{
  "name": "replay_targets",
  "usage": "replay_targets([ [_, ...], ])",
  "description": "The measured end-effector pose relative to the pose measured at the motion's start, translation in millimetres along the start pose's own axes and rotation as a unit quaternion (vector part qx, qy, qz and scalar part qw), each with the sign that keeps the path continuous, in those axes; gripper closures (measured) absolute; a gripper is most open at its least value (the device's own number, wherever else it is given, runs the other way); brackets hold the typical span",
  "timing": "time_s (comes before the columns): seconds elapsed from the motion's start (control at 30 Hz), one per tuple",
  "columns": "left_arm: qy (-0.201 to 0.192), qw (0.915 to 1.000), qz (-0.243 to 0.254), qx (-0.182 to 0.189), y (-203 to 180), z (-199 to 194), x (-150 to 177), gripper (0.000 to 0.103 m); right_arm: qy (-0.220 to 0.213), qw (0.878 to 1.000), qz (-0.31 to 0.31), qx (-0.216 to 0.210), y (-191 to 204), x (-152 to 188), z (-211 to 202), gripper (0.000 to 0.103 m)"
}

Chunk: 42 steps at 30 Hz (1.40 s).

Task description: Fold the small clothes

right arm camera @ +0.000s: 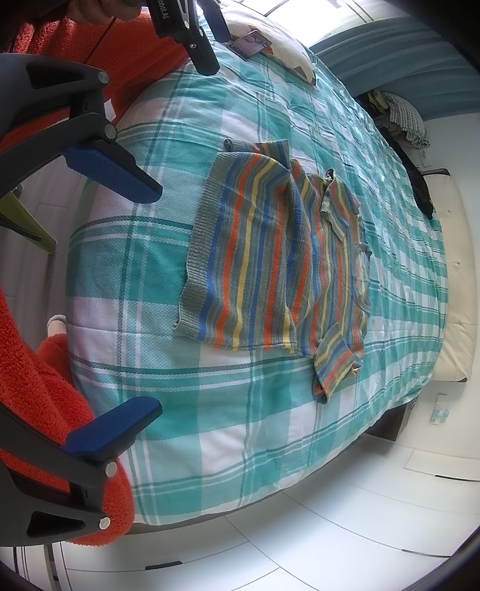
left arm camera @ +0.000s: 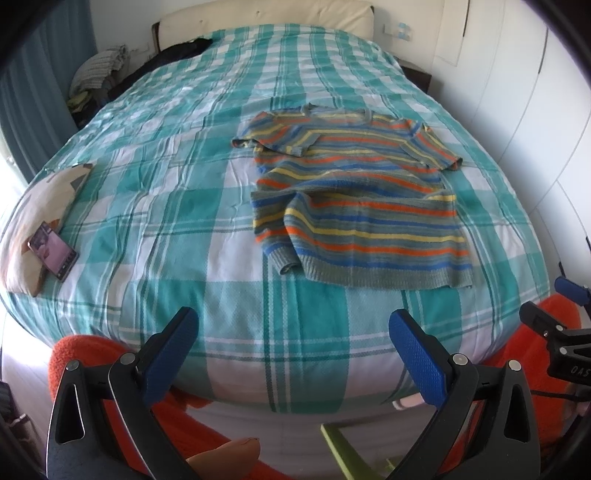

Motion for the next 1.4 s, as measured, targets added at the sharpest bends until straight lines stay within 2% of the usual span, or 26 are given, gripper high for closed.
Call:
replay_targets([
  [0.27,0.009,0.9997,-0.015,0.017,2,2,0,0.000,0.000,1.000,-0.001,-0.001,0,0,0,0.000],
  [0.73,0.019,0.9996,-0.015,0.017,-1,7,3,0.000,0.000,1.000,0.001,-0.001,-1,1,1,0.000],
  [1.27,0.033,0.9976,-0.047,0.038,2,12,5,0.000,0.002,1.000,0.001,-0.002,-1,1,1,0.000],
  [1.4,0.036,0.9979,-0.044,0.033,3,14,6,0.000,0.002,1.000,0.001,-0.001,-1,1,2,0.000],
])
Point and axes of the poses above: each gripper's, at about its wrist camera, not at the fingertips, and z roughly the way its jaws point, y to its left, x to its underside, the point moved 10 cm from there along z, roughly the way its jaws point, and after that the axes turned 2 degrees about -z, right-handed, at the moved point
